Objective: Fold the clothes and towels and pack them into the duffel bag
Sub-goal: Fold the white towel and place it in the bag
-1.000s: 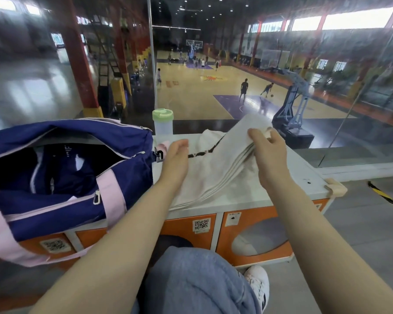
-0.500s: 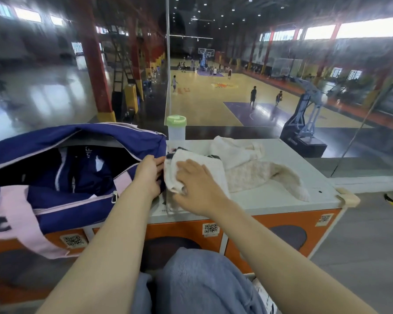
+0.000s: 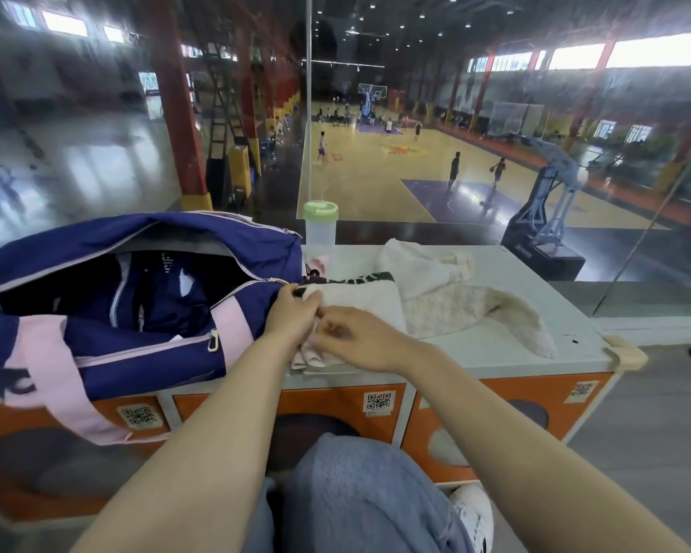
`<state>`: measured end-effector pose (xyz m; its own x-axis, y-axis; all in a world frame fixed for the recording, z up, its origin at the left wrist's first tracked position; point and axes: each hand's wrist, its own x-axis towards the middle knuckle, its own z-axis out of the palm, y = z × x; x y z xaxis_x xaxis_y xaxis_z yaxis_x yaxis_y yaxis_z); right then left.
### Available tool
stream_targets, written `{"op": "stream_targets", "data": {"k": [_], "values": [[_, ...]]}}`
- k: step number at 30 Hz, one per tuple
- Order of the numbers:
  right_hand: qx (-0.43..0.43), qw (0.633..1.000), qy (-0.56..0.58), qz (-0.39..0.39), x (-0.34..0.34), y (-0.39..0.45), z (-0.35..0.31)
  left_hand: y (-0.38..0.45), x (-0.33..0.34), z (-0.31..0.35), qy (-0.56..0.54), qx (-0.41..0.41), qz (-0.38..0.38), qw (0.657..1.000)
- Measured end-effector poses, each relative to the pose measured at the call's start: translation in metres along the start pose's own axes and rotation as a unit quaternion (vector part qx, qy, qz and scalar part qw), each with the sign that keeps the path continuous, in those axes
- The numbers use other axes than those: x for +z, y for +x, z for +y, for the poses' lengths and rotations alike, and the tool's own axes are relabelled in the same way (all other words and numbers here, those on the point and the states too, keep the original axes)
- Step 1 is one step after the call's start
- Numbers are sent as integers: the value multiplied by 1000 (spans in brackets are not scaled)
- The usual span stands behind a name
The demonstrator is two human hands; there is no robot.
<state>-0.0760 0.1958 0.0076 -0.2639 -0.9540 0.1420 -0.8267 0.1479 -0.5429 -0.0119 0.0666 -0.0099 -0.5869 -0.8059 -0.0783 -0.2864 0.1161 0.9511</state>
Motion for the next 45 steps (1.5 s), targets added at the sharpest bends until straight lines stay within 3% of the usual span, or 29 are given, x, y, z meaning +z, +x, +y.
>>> {"op": "stream_targets", "data": {"k": [2, 5, 8, 11, 15, 20, 27, 32, 34, 39, 42, 45], "values": [[35, 995, 38, 86, -15, 3, 4, -2, 4, 1, 12, 12, 21, 1000], [84, 976, -52, 196, -36, 18, 19, -4, 10, 1, 9, 4, 29, 1000], [259, 941, -125, 177, -45, 31, 35, -3, 11, 2, 8, -28, 21, 999], [323, 937, 0, 132, -43, 31, 41, 0, 12, 1, 31, -46, 14, 998], [287, 934, 87, 193, -41, 24, 42, 0, 16, 2, 32, -34, 11, 999], [251, 893, 278, 251, -54, 20, 33, -5, 14, 3, -104, -34, -11, 994], [77, 926, 326, 173, -101, -5, -10, -16, 3, 14, -210, -10, -92, 973], [23, 930, 347, 119, -126, -27, -35, -47, -18, 39, -327, 7, -189, 926], [18, 930, 348, 116, -128, -30, -41, -54, -28, 40, -345, 38, -178, 921], [28, 959, 248, 134, -115, -19, -55, -71, -78, 39, -217, 196, -31, 956], [17, 986, 103, 132, -103, -7, -66, -84, -112, 36, -96, 281, 16, 955], [-2, 994, -58, 92, -82, 7, -89, -94, -139, 29, 1, 312, 65, 948]]}}
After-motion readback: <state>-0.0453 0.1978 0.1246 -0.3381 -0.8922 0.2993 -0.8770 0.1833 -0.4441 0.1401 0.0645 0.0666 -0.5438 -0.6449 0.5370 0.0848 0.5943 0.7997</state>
